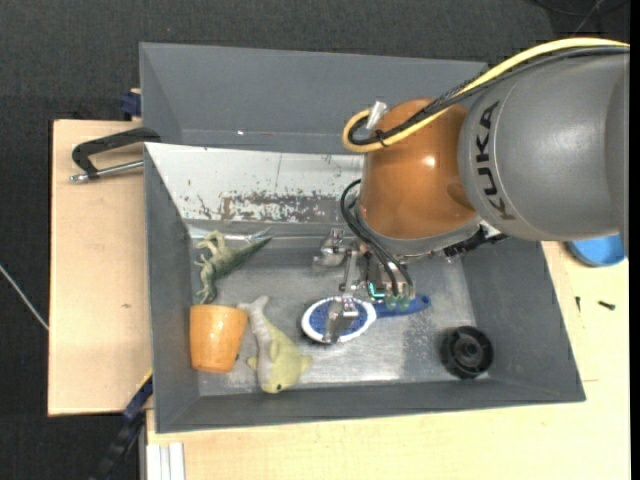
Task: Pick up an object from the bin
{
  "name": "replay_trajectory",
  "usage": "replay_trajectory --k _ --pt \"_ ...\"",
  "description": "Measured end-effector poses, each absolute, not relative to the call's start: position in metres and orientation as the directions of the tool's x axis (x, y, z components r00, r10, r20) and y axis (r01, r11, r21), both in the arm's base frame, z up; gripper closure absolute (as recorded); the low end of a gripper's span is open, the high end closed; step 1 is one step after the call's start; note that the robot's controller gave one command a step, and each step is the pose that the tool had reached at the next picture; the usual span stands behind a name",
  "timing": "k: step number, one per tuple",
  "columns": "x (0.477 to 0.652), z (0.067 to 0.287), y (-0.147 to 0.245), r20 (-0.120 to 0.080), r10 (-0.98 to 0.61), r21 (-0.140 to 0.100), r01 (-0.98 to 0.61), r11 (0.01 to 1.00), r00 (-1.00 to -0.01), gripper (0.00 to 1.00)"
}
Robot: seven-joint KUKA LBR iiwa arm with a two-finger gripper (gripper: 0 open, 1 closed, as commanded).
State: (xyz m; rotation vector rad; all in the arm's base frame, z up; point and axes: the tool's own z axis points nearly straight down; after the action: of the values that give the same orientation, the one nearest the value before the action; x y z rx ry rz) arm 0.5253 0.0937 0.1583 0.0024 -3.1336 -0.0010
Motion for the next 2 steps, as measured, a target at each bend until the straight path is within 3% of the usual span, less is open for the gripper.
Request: replay_trajectory --k 1,2 --pt "0.5283 0.0726 0.0835 -0.003 -0.082 0.002 -0.082 0.997 -0.997 0.00" --pt "0.5297 0.0755 0.0839 -0.008 -0.082 0.002 -0.082 0.997 -0.997 1.00"
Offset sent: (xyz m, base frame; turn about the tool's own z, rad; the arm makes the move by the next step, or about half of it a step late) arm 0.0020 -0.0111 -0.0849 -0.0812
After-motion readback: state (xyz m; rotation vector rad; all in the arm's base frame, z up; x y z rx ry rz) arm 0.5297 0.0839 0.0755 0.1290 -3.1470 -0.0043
